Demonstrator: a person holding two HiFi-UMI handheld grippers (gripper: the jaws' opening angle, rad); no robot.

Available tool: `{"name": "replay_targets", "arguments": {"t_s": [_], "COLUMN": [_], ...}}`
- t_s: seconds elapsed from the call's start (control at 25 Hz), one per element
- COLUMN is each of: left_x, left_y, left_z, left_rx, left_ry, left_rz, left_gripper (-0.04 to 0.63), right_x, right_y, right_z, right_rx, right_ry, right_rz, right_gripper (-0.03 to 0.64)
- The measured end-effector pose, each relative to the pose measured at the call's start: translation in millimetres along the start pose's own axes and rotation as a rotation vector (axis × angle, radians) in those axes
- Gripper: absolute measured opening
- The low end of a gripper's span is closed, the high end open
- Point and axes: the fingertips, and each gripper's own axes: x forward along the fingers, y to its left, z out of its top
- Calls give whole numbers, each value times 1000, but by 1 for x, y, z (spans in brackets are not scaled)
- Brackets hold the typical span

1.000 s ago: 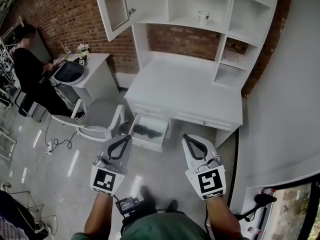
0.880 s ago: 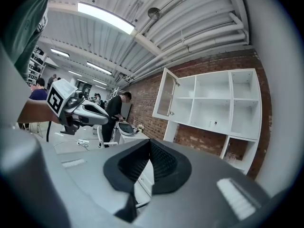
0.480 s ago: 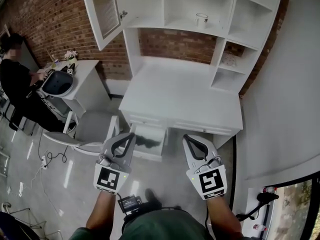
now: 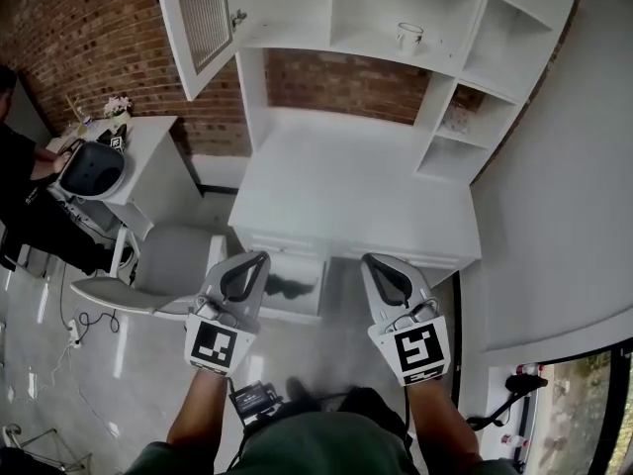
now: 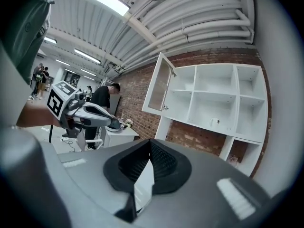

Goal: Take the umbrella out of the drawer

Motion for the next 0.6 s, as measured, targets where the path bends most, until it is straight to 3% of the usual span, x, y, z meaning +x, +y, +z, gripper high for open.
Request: {"name": "replay_targets", "arguments": {"t_s": [0.36, 0.6], "left_x": [39, 77], "left_y": [31, 50], "left_z": [-34, -43], "left_rx": [5, 24], "left_ry": [65, 124], "left_rz": [38, 104], "left_gripper": [2, 2], "right_x": [77, 123], "right_y": [-23, -52], "right_z": [-5, -18], "right_rx": [12, 24], "right_ry": [-28, -49], "right_rz": [81, 167], "right_gripper": [6, 5]}}
